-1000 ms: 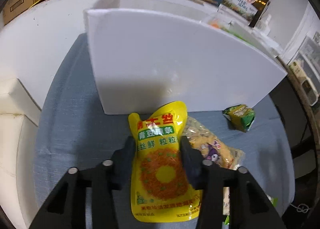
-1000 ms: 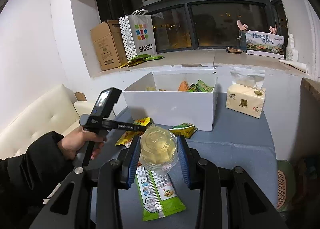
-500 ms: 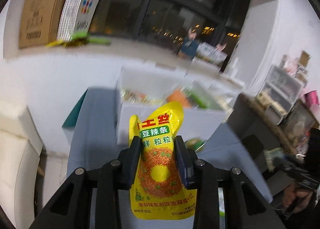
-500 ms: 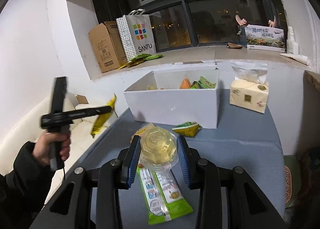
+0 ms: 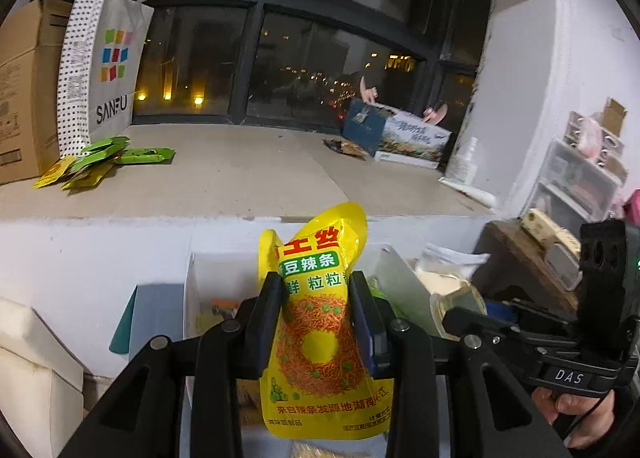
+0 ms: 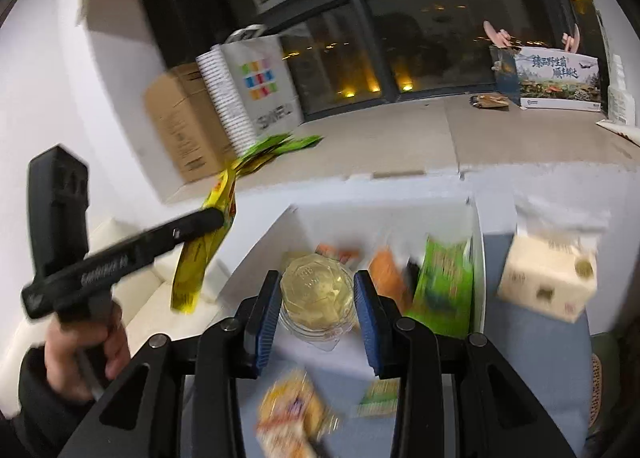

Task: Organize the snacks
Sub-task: 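Lift the yellow pack with the left gripper and drop both items into the box, then grasp the green-and-white snack bar pack with the right gripper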

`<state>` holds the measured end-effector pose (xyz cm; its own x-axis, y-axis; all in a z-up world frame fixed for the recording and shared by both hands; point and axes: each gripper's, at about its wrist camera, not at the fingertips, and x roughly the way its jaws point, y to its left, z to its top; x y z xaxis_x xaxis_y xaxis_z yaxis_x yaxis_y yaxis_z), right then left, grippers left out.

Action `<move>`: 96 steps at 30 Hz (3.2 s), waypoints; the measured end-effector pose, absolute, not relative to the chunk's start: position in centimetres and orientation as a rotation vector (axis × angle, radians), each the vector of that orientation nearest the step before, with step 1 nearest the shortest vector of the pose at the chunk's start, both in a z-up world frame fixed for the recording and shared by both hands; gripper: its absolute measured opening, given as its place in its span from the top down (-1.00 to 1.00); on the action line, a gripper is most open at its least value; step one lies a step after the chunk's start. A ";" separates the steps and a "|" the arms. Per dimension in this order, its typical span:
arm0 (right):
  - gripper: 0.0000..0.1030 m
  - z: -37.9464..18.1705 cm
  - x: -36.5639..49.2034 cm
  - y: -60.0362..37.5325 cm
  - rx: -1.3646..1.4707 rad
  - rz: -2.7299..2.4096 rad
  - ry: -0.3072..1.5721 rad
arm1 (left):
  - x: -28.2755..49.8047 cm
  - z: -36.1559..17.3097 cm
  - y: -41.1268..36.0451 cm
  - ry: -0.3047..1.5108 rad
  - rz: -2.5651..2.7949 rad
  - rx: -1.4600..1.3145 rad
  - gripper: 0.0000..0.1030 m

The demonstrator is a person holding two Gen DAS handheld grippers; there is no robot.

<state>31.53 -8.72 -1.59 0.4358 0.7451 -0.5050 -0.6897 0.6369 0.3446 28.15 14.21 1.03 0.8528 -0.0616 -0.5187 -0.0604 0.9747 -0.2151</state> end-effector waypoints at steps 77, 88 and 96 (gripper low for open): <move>-0.86 -17.9 15.8 -11.0 -0.586 0.940 0.921 | -1.2 -5.4 5.6 0.489 0.039 -0.262 -1.00; -0.18 -16.1 14.1 -15.3 -0.463 0.998 0.927 | 6.2 -10.6 2.4 0.715 -0.010 -0.179 -1.00; -0.18 -12.6 11.5 -22.1 -0.380 0.961 0.844 | 9.8 -13.3 -0.3 0.812 -0.092 -0.070 -1.00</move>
